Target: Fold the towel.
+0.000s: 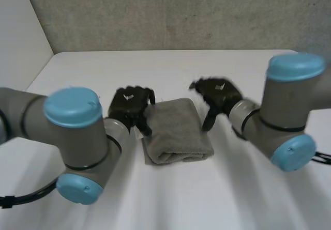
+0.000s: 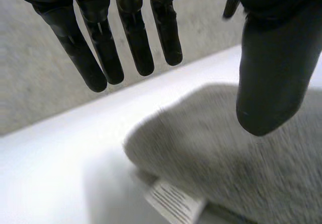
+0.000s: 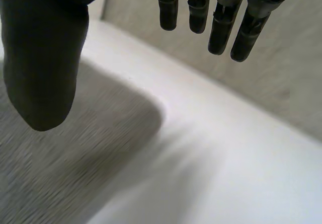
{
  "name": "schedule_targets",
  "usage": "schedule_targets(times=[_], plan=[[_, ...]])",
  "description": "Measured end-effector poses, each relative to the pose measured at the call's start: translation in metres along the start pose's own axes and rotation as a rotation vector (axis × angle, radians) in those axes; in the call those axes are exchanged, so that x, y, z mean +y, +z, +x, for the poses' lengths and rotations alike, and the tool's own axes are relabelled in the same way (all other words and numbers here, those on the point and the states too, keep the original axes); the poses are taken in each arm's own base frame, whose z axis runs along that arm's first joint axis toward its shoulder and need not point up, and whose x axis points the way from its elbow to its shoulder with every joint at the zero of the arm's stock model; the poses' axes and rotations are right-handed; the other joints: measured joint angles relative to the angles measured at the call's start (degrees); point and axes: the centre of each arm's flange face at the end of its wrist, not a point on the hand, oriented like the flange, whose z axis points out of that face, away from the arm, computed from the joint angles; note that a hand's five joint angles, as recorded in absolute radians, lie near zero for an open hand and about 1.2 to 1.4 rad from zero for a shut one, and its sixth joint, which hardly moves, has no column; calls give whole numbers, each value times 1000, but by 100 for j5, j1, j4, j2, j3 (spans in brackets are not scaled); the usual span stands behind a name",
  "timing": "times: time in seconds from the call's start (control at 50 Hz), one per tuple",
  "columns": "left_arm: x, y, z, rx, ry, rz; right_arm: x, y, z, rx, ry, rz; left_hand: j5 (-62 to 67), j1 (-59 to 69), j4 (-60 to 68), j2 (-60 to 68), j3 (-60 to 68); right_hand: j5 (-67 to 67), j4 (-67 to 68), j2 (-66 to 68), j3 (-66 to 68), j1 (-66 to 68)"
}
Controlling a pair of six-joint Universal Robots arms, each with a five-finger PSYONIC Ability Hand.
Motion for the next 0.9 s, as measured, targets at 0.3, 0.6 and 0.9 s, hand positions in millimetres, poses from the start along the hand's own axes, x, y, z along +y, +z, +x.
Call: schedule_targets(times=[0.3, 0.6, 0.9], plan=[[-82, -42, -69, -228, -21, 84, -64, -56, 74, 400, -4, 138, -1139, -1099, -1100, -1008, -1126, 0, 0, 0, 0, 0], [-81, -58, -77, -248, -25, 56, -59, -67, 81, 417, 1, 123, -1543, -1468, -1457, -1403, -1510, 0, 0, 0, 0, 0], [-87, -69, -72, -237, -23, 74, -66, -77, 78, 418, -2, 148, -298, -407, -433, -401, -384, 1, 1, 0, 0, 7]])
